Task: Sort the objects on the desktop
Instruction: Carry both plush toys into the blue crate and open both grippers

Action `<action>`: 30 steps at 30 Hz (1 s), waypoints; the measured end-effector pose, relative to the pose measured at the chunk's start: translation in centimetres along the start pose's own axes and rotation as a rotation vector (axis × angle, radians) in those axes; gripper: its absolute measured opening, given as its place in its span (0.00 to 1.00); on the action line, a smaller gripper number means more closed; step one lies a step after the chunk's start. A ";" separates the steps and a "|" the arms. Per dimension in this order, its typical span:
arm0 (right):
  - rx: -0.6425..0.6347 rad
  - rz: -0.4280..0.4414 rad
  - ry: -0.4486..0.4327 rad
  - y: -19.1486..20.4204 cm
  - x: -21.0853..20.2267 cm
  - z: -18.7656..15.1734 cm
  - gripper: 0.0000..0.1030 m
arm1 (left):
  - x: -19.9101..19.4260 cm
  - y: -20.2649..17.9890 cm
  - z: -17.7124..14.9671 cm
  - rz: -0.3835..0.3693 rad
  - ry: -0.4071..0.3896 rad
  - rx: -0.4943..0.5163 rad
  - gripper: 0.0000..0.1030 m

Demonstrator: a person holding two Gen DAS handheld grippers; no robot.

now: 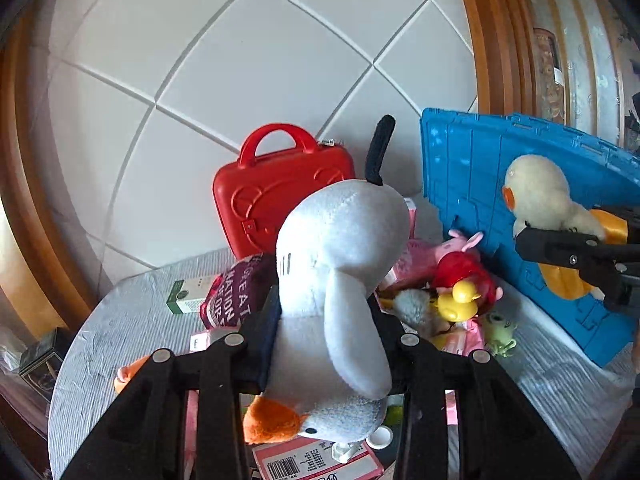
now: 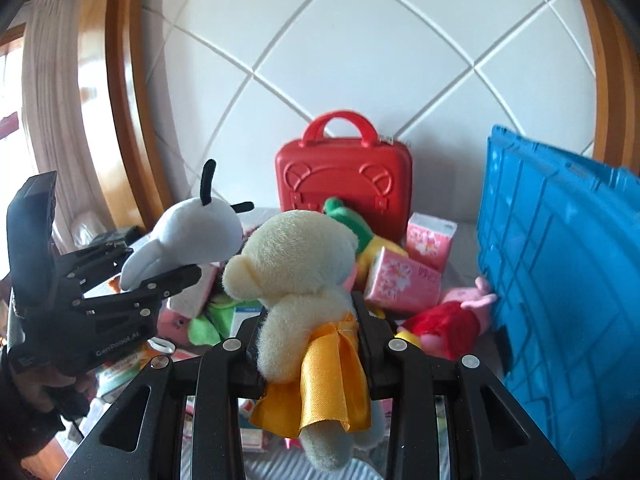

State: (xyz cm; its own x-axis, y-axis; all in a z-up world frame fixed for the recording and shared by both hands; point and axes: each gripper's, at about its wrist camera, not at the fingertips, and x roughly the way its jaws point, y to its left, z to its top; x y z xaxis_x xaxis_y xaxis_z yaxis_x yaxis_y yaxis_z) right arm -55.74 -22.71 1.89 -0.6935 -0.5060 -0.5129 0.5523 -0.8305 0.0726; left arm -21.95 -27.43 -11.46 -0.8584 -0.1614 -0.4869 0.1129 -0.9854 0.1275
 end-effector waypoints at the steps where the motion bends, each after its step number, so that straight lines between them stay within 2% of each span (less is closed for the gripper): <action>1: -0.008 -0.005 -0.020 0.4 -1.1 0.4 0.31 | -0.9 -0.3 0.6 0.003 -0.019 -0.002 0.35; 8: -0.036 -0.067 -0.164 2.1 -9.4 2.8 0.31 | -6.0 -2.3 5.2 -0.031 -0.141 0.020 0.35; 14: 0.012 -0.162 -0.263 1.4 -16.5 3.8 0.31 | -8.8 -5.7 8.8 -0.115 -0.215 0.068 0.36; 18: 0.036 -0.239 -0.327 -0.1 -21.2 4.1 0.31 | -10.3 -9.5 11.3 -0.176 -0.248 0.097 0.36; 24: 0.080 -0.353 -0.374 -5.9 -26.8 4.8 0.31 | -11.6 -17.9 15.3 -0.267 -0.291 0.158 0.37; 30: 0.119 -0.416 -0.323 -14.9 -28.5 5.8 0.31 | -9.6 -26.4 19.9 -0.325 -0.273 0.170 0.37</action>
State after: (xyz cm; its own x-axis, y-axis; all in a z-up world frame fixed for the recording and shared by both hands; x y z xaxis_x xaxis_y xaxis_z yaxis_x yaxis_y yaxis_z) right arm -46.90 2.70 20.41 -0.9598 -0.1589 -0.2314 0.1572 -0.9872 0.0257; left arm -26.65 1.24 7.04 -0.9388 0.1972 -0.2823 -0.2479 -0.9561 0.1565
